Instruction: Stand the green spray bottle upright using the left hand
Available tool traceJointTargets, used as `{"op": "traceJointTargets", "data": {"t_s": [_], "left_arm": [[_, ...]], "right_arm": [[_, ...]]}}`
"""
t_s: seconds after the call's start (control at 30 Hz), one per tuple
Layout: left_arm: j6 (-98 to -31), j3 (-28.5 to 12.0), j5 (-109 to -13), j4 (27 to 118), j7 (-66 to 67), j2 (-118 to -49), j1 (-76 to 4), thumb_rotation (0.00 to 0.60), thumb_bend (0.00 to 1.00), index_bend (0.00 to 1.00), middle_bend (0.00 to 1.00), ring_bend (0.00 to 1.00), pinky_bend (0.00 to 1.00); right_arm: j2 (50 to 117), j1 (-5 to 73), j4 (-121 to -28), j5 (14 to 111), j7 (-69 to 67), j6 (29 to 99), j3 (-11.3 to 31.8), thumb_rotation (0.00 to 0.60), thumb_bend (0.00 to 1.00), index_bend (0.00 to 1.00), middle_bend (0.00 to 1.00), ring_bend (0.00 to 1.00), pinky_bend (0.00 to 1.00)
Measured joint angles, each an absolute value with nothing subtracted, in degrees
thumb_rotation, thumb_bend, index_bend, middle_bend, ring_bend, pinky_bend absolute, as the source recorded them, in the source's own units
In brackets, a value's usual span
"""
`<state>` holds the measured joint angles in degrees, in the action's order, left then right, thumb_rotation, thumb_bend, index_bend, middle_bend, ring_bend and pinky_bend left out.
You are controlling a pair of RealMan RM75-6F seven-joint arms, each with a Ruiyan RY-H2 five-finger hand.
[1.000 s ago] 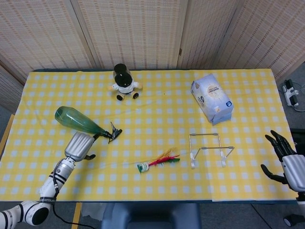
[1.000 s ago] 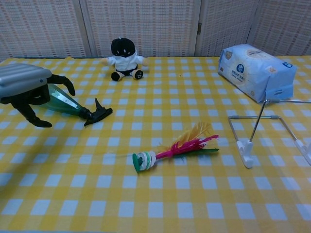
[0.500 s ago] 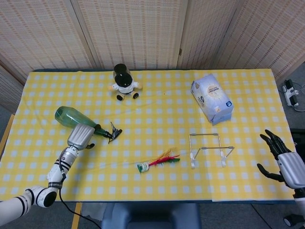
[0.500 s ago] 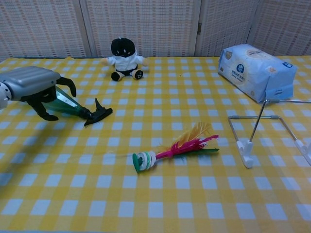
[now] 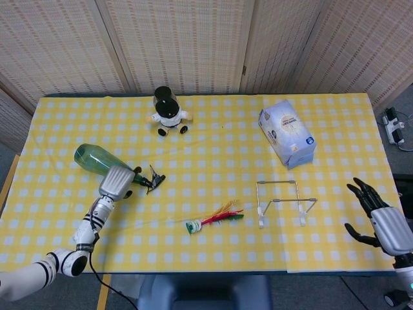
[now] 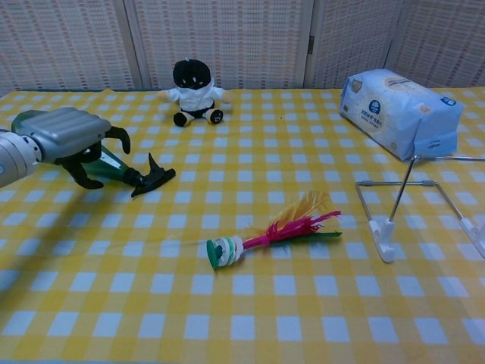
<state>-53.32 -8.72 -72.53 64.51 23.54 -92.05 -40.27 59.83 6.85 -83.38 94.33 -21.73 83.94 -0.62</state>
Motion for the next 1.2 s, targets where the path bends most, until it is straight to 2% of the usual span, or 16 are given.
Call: {"op": "traceJointTargets", "data": {"t_s": [0.27,0.43,0.63,0.93,1.03,1.13,1.2], "left_arm": [[-51.39,-8.12,-72.73,60.21,21.51,-94.26,-41.69,0.600,0.27,0.36,1.00,1.00,1.00],[-50.42,-7.75,-73.37,58.17,19.62,-95.37,-42.48,0.600,0.29,0.39,1.00,1.00,1.00],[-49.67,-7.36,-74.50,54.94,16.66,-96.98,-43.41,0.600,0.36,0.43,1.00,1.00,1.00],[-49.15,-6.61,-75.81,48.85,14.39,-99.99,-44.22,0.600,0.37,0.44,1.00,1.00,1.00],[-49.42,-6.42,-76.08,46.98,14.39,-100.82,-44.26,0.600,0.38,0.53,1.00,1.00,1.00],[-50.76,-6.40,-76.59,46.11,14.19,-101.40,-44.16,0.600,0.40,0.68,1.00,1.00,1.00],[-52.60,-6.56,-77.12,45.98,13.62,-101.54,-43.97,0.600,0.40,0.71,1.00,1.00,1.00]], "right_arm": [[59.05,5.53,-82.94,93.84,-23.75,86.64,-0.43,0.600,0.36,0.00,0.00,0.06,0.37],[58.84,5.32,-82.79,93.29,-23.51,86.24,-0.53,0.600,0.36,0.00,0.00,0.06,0.37],[58.48,4.24,-83.05,92.39,-23.06,86.89,-0.63,0.600,0.36,0.00,0.00,0.07,0.37],[57.80,3.89,-82.53,92.34,-24.93,86.78,-0.91,0.600,0.36,0.00,0.00,0.07,0.37],[57.82,4.03,-82.47,92.36,-24.92,86.33,-0.93,0.600,0.36,0.00,0.00,0.07,0.37],[57.85,4.16,-82.62,92.44,-24.62,85.98,-1.00,0.600,0.36,0.00,0.00,0.07,0.37],[57.86,4.13,-82.80,92.50,-24.44,86.14,-0.97,0.600,0.36,0.00,0.00,0.07,0.37]]}}
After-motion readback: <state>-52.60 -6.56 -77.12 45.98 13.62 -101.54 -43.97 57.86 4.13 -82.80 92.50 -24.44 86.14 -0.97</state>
